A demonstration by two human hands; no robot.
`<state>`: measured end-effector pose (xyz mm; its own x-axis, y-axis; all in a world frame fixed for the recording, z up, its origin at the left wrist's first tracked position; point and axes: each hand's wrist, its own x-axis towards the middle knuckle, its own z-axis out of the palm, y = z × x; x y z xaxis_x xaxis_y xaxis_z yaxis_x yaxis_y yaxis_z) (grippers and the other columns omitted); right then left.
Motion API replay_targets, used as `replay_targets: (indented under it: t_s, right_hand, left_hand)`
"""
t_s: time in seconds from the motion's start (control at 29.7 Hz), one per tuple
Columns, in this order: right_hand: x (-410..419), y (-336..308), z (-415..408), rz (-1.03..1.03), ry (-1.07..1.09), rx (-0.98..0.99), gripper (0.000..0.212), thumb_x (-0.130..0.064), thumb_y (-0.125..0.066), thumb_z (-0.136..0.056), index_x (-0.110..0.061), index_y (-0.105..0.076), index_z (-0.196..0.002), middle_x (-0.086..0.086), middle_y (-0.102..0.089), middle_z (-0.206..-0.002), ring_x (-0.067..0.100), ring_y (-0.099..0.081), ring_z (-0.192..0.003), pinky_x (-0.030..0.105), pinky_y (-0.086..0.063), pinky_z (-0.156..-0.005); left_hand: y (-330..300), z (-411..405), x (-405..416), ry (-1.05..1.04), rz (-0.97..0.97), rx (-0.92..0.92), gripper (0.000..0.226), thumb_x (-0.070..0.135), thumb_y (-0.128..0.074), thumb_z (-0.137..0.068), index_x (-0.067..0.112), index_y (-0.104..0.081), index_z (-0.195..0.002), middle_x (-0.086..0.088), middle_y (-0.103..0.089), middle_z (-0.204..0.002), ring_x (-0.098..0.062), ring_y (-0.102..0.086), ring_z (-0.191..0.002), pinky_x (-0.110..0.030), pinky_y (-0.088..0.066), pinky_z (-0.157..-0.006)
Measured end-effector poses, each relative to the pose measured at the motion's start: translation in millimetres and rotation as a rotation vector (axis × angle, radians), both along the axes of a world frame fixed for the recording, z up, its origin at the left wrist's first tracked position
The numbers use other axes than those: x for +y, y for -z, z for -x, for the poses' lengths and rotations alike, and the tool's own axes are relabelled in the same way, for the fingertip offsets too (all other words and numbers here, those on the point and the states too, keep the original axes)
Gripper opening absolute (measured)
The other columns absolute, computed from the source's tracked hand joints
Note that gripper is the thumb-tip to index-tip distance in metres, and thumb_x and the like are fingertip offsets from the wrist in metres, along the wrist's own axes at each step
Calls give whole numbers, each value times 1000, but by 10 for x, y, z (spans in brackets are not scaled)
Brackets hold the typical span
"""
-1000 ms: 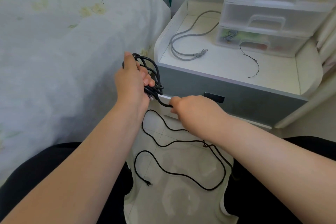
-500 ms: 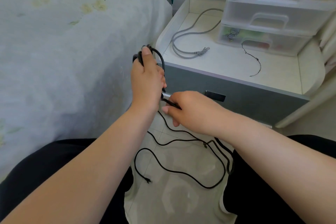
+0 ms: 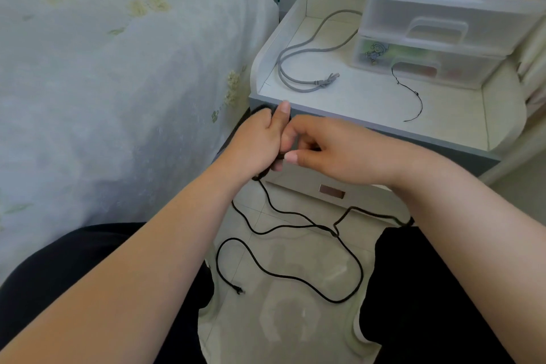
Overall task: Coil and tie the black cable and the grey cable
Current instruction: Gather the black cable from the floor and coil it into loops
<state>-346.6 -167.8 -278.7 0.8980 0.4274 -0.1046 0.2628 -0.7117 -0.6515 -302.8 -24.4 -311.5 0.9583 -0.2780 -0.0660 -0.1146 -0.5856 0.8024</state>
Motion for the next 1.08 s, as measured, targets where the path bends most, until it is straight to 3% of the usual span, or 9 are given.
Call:
replay_targets:
  t_s: [0.1,0.17,0.24,0.4,0.61,0.77,0.91,1.01,1.08]
  right_hand:
    - [-110,18,-73,-100,73,-14,8,-28,-62,-87,-24,-56,-89,-4,-62,-73,8,-53,-66,31,-45,-68]
    - [-191,19,-127,-50,175,-98,22,-45,-65,-80,-26,-55,-79,-7,-59,-69,10,-52,-64,33,-44,-65]
    - [-288,29,-184,-22,275,-170,32,-54,-62,-79,-24,-52,-73,-7,-52,-60,9,-45,-57,31,-37,-59]
    - [-379,140,-261,-40,356,-238,34,-51,-55,-87,-20,-52,-73,-8,-46,-56,9,-39,-52,28,-33,-55]
    - [-380,204,-216,-218,408,-338,42,-44,-48,-94,-13,-52,-67,-5,-44,-57,10,-38,-55,28,-33,-56]
    - [-347,280,-179,-321,444,-372,46,-41,-45,-96,-5,-53,-68,1,-47,-60,7,-39,-56,24,-32,-54]
    - [-335,353,-191,-348,503,-302,47,-36,-29,-102,-22,-47,-60,-11,-45,-57,-1,-41,-52,14,-30,-53]
    - [-213,542,-157,-167,484,-160,27,-31,-30,-102,-25,-56,-98,-16,-47,-70,2,-46,-66,19,-35,-59]
    - [-85,642,-88,-56,395,-80,32,-29,-29,-102,-24,-44,-130,-12,-51,-76,14,-51,-68,29,-44,-65]
  left_hand:
    - [-61,97,17,133,76,173,73,62,-10,-95,11,-49,-60,0,-49,-41,-16,-49,-38,-33,-47,-57]
    - [-134,143,36,182,131,272,82,69,-5,-89,7,-47,-56,-2,-45,-41,-18,-43,-37,-31,-45,-52]
    - [-184,182,40,267,154,353,86,71,-7,-87,0,-50,-67,-3,-41,-42,-18,-37,-37,-29,-42,-49]
    - [-208,275,6,360,219,466,51,49,-26,-101,10,-49,-78,4,-34,-42,-12,-25,-35,-25,-31,-45]
    - [-263,291,48,379,234,469,52,45,-24,-102,9,-49,-73,2,-28,-40,-12,-21,-32,-25,-28,-43]
    - [-284,301,48,396,383,520,52,45,-26,-102,10,-49,-71,4,-25,-39,-10,-18,-31,-22,-26,-40]
    - [-307,208,173,292,786,618,49,46,-31,-99,12,-50,-71,9,-27,-36,-5,-22,-26,-18,-25,-33]
    - [-351,55,255,-63,1291,710,47,40,-29,-102,13,-49,-70,8,-28,-35,-4,-23,-26,-17,-22,-32]
    - [-316,5,251,-280,1447,704,49,38,-28,-102,12,-50,-68,8,-28,-36,-5,-22,-26,-16,-21,-32]
